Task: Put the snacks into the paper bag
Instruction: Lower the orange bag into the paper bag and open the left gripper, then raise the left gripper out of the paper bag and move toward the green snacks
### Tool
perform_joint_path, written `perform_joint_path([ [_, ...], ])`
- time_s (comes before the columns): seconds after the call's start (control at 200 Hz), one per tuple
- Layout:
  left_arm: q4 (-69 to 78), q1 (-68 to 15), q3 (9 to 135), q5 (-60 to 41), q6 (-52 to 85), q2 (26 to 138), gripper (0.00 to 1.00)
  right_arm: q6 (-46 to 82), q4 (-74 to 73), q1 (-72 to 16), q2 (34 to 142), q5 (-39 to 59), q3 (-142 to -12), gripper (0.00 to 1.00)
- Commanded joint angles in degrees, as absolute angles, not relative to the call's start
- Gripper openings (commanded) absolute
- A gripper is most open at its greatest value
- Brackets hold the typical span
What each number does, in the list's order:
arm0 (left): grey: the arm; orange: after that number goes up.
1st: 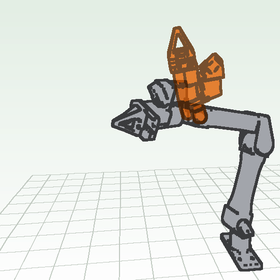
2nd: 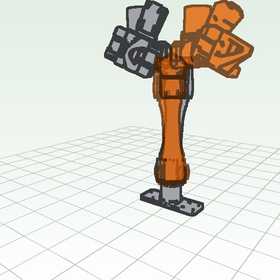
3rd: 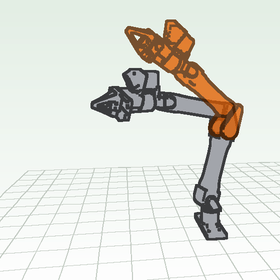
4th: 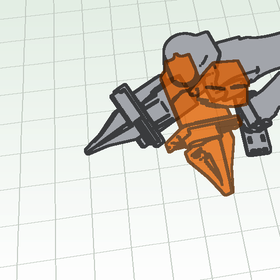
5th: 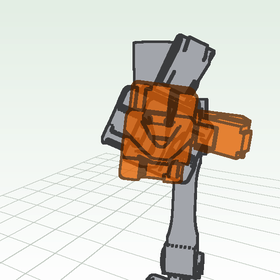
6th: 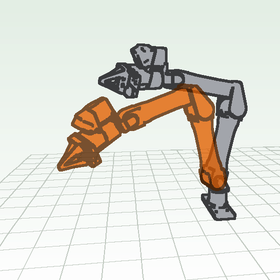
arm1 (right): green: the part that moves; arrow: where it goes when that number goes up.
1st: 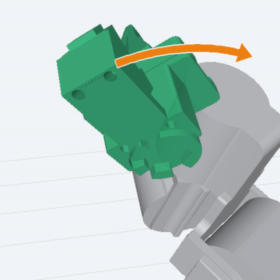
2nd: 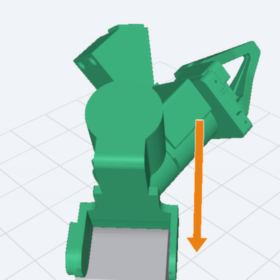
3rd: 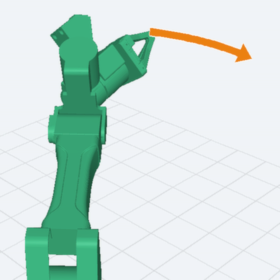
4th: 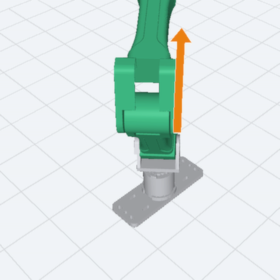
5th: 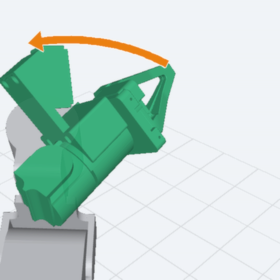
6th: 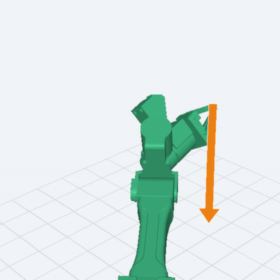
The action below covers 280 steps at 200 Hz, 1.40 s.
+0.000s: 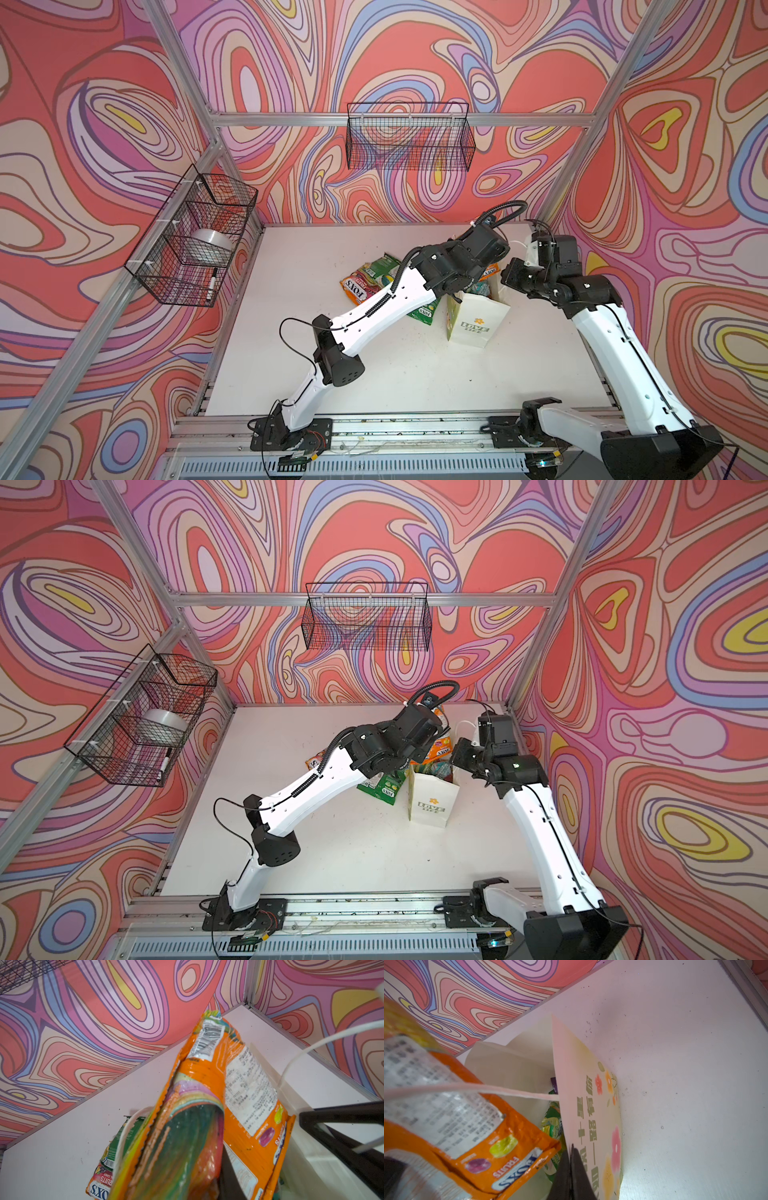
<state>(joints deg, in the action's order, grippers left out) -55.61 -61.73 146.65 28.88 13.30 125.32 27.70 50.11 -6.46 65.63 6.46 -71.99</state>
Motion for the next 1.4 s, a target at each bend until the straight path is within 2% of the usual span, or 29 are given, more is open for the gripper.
perform_joint_path([
  [0.0,-53.35,-62.30,148.81,25.52,14.01,126.60,0.01,27.42,48.19,-6.81,65.21,7.29,-72.65,0.00],
  [0.235,-53.52,-62.89,148.92,24.39,14.06,128.73,0.03,27.42,48.53,-6.77,65.30,7.34,-73.04,0.00],
  [0.436,-53.96,-62.98,149.03,23.56,14.06,129.81,0.08,27.49,48.25,-6.77,65.52,7.52,-72.98,0.00],
  [0.541,-53.86,-63.02,149.14,21.99,14.37,129.52,0.20,27.52,48.26,-6.80,65.65,7.39,-73.10,0.00],
  [0.721,-53.59,-62.97,149.08,18.35,15.19,127.00,0.56,27.42,48.26,-6.73,66.00,7.16,-73.21,0.00],
  [0.796,-53.53,-63.01,149.11,16.20,15.70,125.43,0.67,27.42,48.20,-6.74,65.92,7.12,-73.19,0.00],
  [1.172,-50.84,-63.02,146.71,2.58,17.10,115.28,0.84,27.25,49.11,-6.76,65.39,6.03,-73.48,0.00],
  [1.262,-49.50,-62.93,142.90,2.19,16.52,111.14,0.87,27.25,48.98,-6.81,65.37,5.90,-73.48,0.00],
  [1.397,-44.44,-62.84,132.57,2.52,15.53,102.19,1.00,27.32,48.80,-6.70,65.48,5.92,-73.52,0.00],
])
